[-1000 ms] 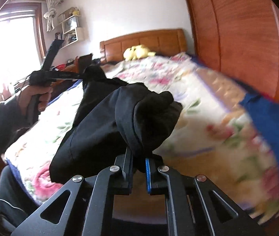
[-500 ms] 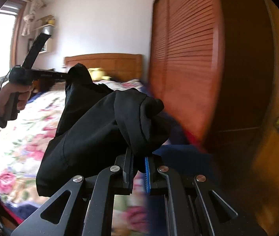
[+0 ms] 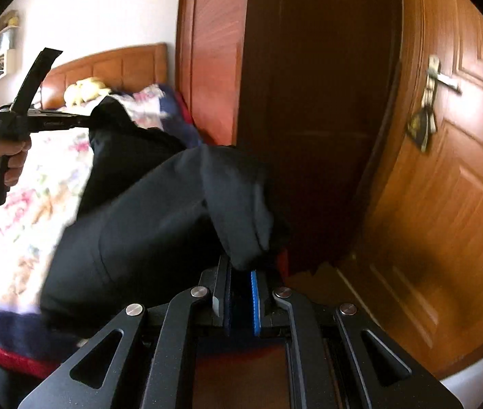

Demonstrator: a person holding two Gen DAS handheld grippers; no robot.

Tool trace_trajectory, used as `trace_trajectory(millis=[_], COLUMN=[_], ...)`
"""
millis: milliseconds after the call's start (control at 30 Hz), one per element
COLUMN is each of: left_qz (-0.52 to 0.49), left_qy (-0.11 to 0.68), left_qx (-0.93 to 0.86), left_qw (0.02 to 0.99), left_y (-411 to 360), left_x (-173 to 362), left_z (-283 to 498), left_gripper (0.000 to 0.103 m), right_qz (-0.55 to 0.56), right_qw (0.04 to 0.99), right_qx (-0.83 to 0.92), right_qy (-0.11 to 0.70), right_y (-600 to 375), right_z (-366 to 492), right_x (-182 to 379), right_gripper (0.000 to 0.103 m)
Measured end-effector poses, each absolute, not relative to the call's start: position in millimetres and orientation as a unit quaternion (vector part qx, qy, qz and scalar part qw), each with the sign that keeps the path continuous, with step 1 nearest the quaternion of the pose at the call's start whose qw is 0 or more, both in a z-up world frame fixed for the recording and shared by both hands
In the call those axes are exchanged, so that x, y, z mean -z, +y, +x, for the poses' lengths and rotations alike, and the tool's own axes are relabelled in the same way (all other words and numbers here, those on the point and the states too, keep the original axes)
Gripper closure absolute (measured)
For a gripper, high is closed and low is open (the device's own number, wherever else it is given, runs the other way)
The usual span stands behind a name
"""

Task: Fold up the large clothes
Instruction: 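Carry the coat bundle with both grippers onto the blue cloth by the wardrobe, then open both grippers to release the coat and pull them back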

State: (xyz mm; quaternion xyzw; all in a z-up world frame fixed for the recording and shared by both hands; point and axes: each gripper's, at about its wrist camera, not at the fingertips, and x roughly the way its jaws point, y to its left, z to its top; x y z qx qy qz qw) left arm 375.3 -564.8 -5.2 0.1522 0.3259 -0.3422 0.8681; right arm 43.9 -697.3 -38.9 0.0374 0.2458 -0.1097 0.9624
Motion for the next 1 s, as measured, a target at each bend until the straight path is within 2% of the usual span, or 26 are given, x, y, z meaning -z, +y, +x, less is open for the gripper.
trace_trajectory(millis=[67, 300, 367, 400, 433, 567, 733, 1000], left_qz=[0.160, 0.158, 0.156, 0.156, 0.153, 0.141, 0.132, 0.121], left_qy=[0.338, 0.350, 0.347, 0.343, 0.339, 0.332, 0.320, 0.297], left_qx=[0.343, 0.365, 0.374, 0.376, 0.380, 0.391, 0.398, 0.387], left_qw=[0.862, 0.848, 0.846, 0.847, 0.847, 0.847, 0.850, 0.865], left_y=[-555.5, -501.6, -487.8, -481.3, -473.2, -446.4, -405.1, -337.7], left_x=[22.7, 31.6, 32.0, 30.8, 29.2, 26.7, 21.2, 4.2], left_z=[378.2, 370.0, 363.9, 357.4, 349.7, 327.8, 296.6, 254.1], left_gripper=[0.098, 0.077, 0.077, 0.076, 0.068, 0.068, 0.062, 0.061], right_qz=[0.052, 0.088, 0.088, 0.084, 0.078, 0.053, 0.041, 0.044], right_qw=[0.961, 0.955, 0.954, 0.953, 0.953, 0.956, 0.961, 0.966], right_qx=[0.118, 0.144, 0.154, 0.160, 0.168, 0.176, 0.165, 0.130], right_qy=[0.246, 0.245, 0.243, 0.243, 0.242, 0.230, 0.217, 0.219], right_y=[-699.4, -694.9, -687.1, -681.4, -675.3, -646.2, -604.2, -541.5], right_z=[43.8, 57.2, 62.2, 64.7, 60.9, 49.2, 38.0, 40.7], right_x=[45.8, 39.0, 38.4, 44.6, 39.6, 20.8, 4.0, 4.9], right_gripper=[0.094, 0.086, 0.079, 0.069, 0.061, 0.051, 0.038, 0.026])
